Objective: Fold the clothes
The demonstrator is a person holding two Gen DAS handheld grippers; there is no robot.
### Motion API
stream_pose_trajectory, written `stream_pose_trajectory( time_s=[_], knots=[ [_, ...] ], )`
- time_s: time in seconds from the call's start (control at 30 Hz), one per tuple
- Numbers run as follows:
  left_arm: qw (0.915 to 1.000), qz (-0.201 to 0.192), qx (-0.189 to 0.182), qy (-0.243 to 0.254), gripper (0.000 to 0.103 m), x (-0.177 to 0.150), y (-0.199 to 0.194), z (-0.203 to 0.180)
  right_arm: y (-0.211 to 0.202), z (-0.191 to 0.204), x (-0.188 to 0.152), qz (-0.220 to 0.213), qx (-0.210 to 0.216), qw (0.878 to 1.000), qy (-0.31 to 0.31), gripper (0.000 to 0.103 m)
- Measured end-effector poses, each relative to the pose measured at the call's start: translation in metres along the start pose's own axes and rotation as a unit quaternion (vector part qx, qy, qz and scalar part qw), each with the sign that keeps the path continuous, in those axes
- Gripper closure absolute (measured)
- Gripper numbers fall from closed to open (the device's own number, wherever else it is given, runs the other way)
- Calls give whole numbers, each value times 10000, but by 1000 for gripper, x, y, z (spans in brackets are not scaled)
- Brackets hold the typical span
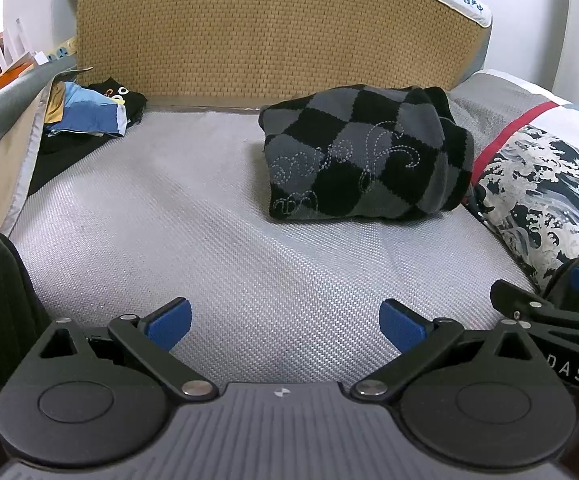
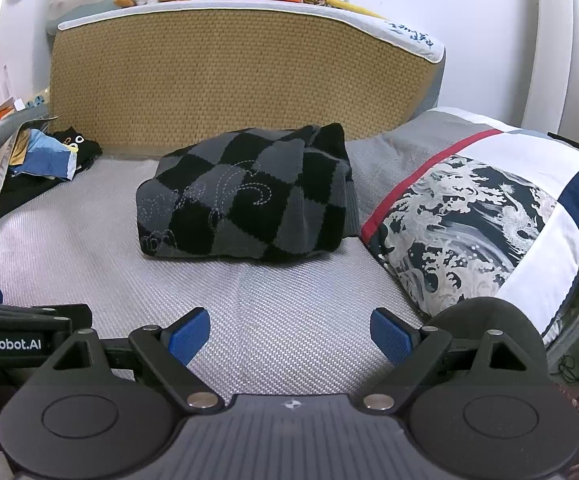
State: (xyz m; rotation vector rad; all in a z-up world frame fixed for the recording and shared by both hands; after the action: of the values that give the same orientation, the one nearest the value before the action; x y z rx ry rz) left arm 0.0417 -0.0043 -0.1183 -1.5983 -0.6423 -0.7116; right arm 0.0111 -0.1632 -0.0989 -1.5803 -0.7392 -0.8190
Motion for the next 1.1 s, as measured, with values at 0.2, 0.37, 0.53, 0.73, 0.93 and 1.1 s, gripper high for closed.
stream_pose_trajectory(
  time_s=[0.2, 0.37, 0.53, 0.73, 0.93, 1.1],
  knots=[
    [10000, 18, 9, -7, 0, -1, 1, 0, 1, -1, 0, 5, -5, 10000, -5, 13],
    [10000, 34, 27, -14, 0, -1, 1, 0, 1, 0, -1, 14, -2, 10000, -8, 13],
    [10000, 42, 31, -18, 0, -1, 1, 0, 0, 0, -1, 17, 1, 10000, -12, 13],
    [10000, 55, 45, -27, 0, -1, 2, 0, 1, 0, -1, 15, 13, 10000, -16, 13],
    [10000, 72, 47, -29, 0, -1, 2, 1, 2, 0, -1, 18, 15, 10000, -25, 13],
    [10000, 85, 42, -20, 0, -2, 3, 0, 1, 0, -1, 22, 25, 10000, -28, 13]
  ],
)
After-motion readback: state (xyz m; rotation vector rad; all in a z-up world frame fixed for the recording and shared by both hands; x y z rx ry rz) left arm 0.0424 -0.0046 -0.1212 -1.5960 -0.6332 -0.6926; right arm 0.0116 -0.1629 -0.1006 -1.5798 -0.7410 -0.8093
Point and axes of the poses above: each gripper's, at about its wrist camera, not at the fingertips, and y roughly the way its jaws point, z to its left, x to its top, the point moved 1 cm from there along y, roughly the way its jaws point, and after that the axes turned 1 degree about -z, right-handed, at the moved point
